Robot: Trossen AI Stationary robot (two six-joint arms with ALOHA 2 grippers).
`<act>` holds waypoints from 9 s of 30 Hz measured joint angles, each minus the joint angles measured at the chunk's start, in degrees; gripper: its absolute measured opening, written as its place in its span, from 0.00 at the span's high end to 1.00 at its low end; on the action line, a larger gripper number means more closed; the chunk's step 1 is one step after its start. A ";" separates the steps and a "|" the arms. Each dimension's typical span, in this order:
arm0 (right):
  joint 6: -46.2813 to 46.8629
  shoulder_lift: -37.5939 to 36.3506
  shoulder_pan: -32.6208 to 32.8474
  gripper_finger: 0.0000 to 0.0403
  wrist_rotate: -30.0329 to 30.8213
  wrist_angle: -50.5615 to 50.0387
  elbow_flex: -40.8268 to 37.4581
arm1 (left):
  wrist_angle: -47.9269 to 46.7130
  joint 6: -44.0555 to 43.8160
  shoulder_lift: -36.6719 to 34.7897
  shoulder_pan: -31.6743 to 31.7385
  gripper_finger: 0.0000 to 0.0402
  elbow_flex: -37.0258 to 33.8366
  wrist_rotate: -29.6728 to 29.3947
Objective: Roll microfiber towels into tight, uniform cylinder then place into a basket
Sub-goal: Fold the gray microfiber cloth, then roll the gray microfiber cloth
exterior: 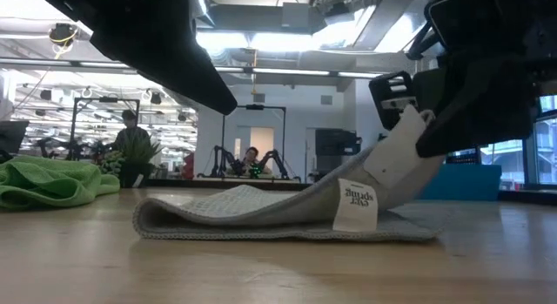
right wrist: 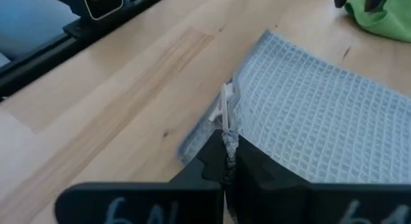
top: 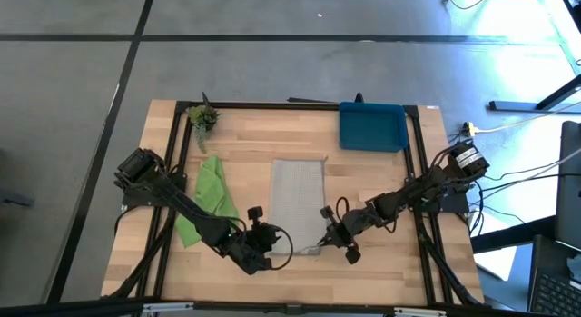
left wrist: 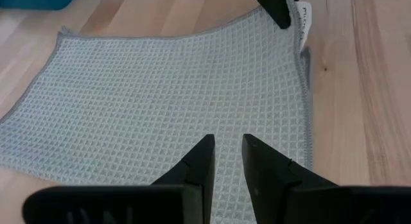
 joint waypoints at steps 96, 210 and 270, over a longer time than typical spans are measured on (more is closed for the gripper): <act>-3.35 3.10 -11.29 1.00 15.35 -1.11 3.45 | 1.81 0.07 0.00 -0.39 0.82 -0.04 0.33; 31.12 -0.42 -11.83 0.61 -4.87 -16.85 3.04 | -7.53 -9.14 5.32 9.03 0.82 0.10 38.20; -11.20 8.93 -0.67 0.61 0.66 -3.36 7.48 | -13.18 -4.46 3.15 -0.52 0.70 4.51 20.20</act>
